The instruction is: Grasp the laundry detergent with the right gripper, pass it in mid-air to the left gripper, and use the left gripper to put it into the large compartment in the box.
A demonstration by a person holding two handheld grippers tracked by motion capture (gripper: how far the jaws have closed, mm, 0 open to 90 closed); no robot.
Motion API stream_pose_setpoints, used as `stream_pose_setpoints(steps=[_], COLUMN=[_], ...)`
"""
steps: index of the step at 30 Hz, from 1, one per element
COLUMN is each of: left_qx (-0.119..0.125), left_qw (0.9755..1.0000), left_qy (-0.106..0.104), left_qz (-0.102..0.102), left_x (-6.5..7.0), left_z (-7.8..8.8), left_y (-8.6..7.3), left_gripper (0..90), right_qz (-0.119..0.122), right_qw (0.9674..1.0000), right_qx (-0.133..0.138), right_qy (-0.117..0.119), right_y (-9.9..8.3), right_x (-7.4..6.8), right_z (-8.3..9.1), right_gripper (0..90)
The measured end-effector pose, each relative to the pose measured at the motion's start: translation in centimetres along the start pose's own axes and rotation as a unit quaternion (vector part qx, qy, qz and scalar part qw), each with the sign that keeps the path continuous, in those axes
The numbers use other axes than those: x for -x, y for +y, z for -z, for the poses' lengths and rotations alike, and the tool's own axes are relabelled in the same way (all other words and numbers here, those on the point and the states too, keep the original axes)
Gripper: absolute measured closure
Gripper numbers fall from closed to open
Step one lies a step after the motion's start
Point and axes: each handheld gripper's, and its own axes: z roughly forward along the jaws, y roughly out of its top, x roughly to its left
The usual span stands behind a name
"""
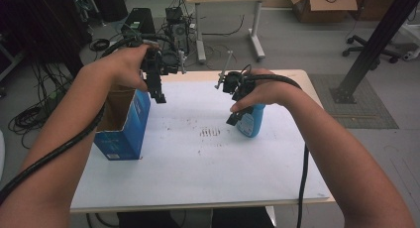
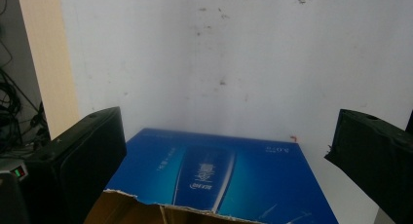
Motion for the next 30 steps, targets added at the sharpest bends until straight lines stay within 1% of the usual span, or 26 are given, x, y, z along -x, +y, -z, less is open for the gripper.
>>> stream_pose_setpoints(steps=[3,5,6,7,13,18,19,23,24,26,30], left_qx=[0.005,0.004,0.003,0.003,-0.001,-0.003,-0.003,-0.003,-0.006,-0.005,-0.006], left_qw=[1.0000,1.0000,1.0000,1.0000,1.0000,1.0000,1.0000,1.0000,1.0000,1.0000,1.0000], left_qy=[-0.001,-0.002,-0.002,-0.002,-0.001,-0.001,-0.001,-0.002,-0.002,-0.003,-0.002], left_qz=[-0.004,-0.007,-0.007,-0.006,-0.003,-0.001,-0.002,-0.001,-0.001,-0.004,-0.007], left_x=[0.2,0.3,0.3,0.4,0.4,0.4,0.4,0.3,0.3,0.4,0.5], left_z=[0.0,0.0,0.0,-0.1,-0.2,-0.4,-0.4,-0.6,-0.6,-0.6,-0.6], left_y=[0.0,0.0,0.0,0.0,-0.3,-0.5,-0.4,-0.3,-0.2,0.0,0.3], left_gripper=[0.2,0.2,0.2,0.2,0.2,0.2,0.2,0.2,0.2,0.2,0.2], right_qz=[0.003,0.000,0.000,-0.006,-0.008,-0.009,-0.013,-0.013,-0.015,-0.020,-0.019], right_qw=[1.0000,1.0000,1.0000,1.0000,1.0000,0.9999,0.9999,0.9999,0.9999,0.9997,0.9998], right_qx=[-0.003,0.000,0.000,-0.002,-0.001,-0.005,-0.007,-0.005,-0.007,-0.010,-0.005], right_qy=[-0.001,-0.003,-0.003,-0.003,-0.003,-0.004,-0.004,0.004,0.002,0.002,0.004], right_y=[-0.1,-0.3,-0.3,-0.5,-1.2,-2.2,-2.5,-3.5,-3.7,-4.0,-4.9], right_x=[0.0,0.0,0.0,0.0,-0.3,-0.8,-1.0,-1.3,-1.4,-1.5,-2.0], right_z=[-0.1,0.0,0.0,0.0,0.1,0.0,0.0,-0.1,-0.2,-0.2,-0.4], right_gripper=[5.7,5.8,5.8,5.7,5.7,5.8,5.8,5.8,5.7,5.7,5.8])
